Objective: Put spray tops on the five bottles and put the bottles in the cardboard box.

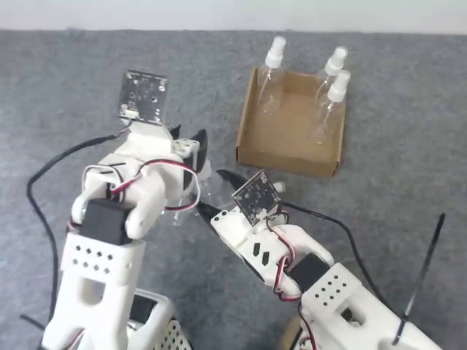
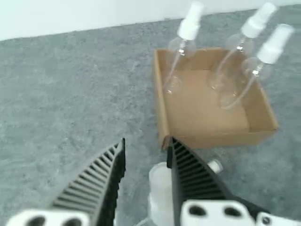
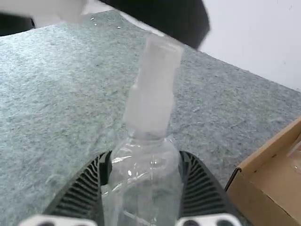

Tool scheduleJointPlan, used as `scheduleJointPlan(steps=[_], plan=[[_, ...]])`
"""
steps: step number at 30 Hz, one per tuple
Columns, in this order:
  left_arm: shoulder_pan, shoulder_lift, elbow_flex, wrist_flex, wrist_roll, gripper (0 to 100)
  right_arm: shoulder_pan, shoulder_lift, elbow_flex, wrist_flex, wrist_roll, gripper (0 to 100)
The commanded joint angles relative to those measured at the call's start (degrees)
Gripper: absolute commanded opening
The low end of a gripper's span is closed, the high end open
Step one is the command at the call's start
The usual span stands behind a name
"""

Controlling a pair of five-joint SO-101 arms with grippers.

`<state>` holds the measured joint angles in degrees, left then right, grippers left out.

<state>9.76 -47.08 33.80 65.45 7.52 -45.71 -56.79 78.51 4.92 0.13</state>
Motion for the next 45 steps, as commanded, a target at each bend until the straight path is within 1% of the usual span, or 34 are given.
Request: scheduleJointPlan(steps=[1,4,8,11,20,24,30,31,33,37,41,45], plan=[[3.87,0.09,1.27,0.79,0.79,14,0.75,-2.24,-0.97,-1.27,-0.53,0.6],[3.96,0.09,2.51,0.53,0.79,14,0.75,-2.24,-0.97,-1.27,-0.53,0.6],[0.70,0.00,2.95,0.53,0.79,14,0.75,-2.24,-0.97,-1.27,-0.53,0.6],[-0.35,0.00,2.59,0.35,0.53,14,0.75,-2.24,-0.97,-1.27,-0.53,0.6],[-0.26,0.09,-7.96,2.02,0.44,14,0.75,-2.24,-0.97,-1.19,-0.53,0.6],[-0.18,0.09,-8.48,2.20,0.44,18,0.75,-2.24,-0.97,-1.19,-0.53,0.6],[-0.79,0.09,-6.37,1.67,0.44,18,0.75,-2.24,-0.97,-1.19,-0.53,0.6],[-1.23,0.09,-6.37,1.67,0.35,18,0.75,-2.24,-0.88,-1.19,-0.53,0.6],[-4.31,0.09,-6.64,1.49,0.35,16,0.75,-2.24,-0.88,-1.19,-0.53,0.6],[-8.26,0.53,-4.88,-1.41,0.09,13,0.75,-2.24,-0.88,-1.19,-0.53,0.6],[-5.71,0.09,0.31,-2.81,-3.34,13,0.75,-2.24,-0.88,-1.19,-0.53,0.6],[-3.60,0.00,2.59,-2.73,-3.43,13,0.75,-2.24,-0.88,-1.19,-0.53,0.6]])
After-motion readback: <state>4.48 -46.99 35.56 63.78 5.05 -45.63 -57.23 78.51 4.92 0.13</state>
